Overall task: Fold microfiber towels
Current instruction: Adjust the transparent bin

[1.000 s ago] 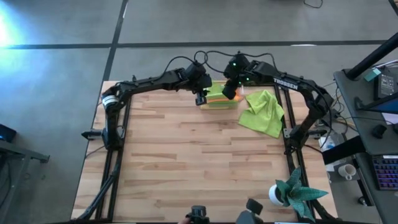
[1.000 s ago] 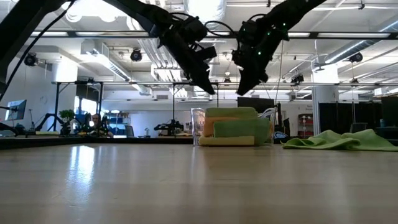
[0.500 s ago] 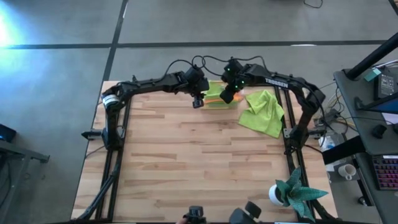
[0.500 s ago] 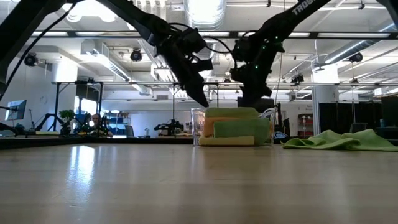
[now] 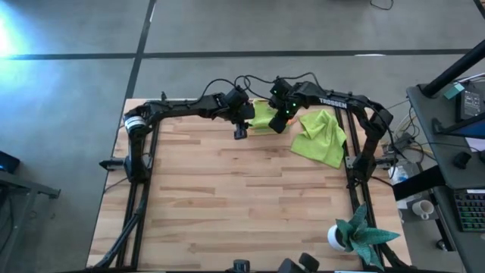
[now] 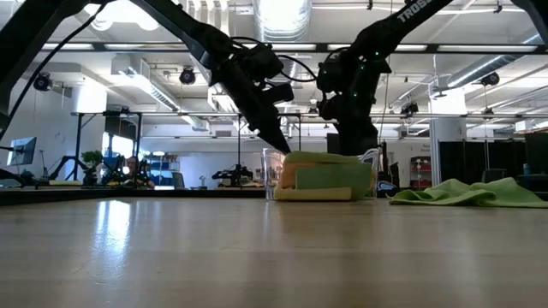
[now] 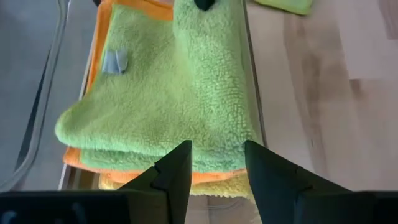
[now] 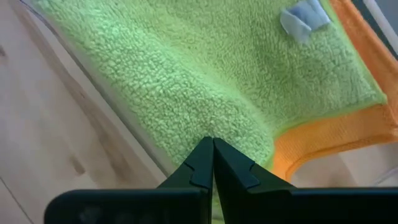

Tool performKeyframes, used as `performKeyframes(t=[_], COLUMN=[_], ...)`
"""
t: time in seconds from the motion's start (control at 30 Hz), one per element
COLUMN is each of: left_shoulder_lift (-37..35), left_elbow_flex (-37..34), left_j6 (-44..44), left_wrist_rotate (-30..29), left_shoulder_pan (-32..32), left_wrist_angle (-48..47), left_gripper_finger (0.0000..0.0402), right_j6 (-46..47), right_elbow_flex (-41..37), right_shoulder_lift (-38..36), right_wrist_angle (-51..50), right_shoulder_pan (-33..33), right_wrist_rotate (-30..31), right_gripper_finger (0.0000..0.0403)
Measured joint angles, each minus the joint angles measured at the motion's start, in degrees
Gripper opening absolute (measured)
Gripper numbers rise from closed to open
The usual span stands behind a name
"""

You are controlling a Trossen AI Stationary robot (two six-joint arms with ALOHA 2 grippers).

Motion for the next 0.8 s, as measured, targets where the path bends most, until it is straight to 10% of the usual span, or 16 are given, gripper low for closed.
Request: performKeyframes(t=[0.8], left_shoulder_lift=[-2.1], left_elbow_flex=[0.0], left_j6=[-0.1], left_wrist_rotate=[-7.3], left_shoulder_pan=[4.7], left_wrist_angle=[-3.2], left_gripper_finger=[0.0134], right_j6=[4.0], right_elbow_flex=[0.6], right_shoulder_lift=[-19.0], right_wrist_angle=[-2.2], right_shoulder_pan=[1.5], right_wrist_rotate=[3.3], right_gripper_finger=[0.0009])
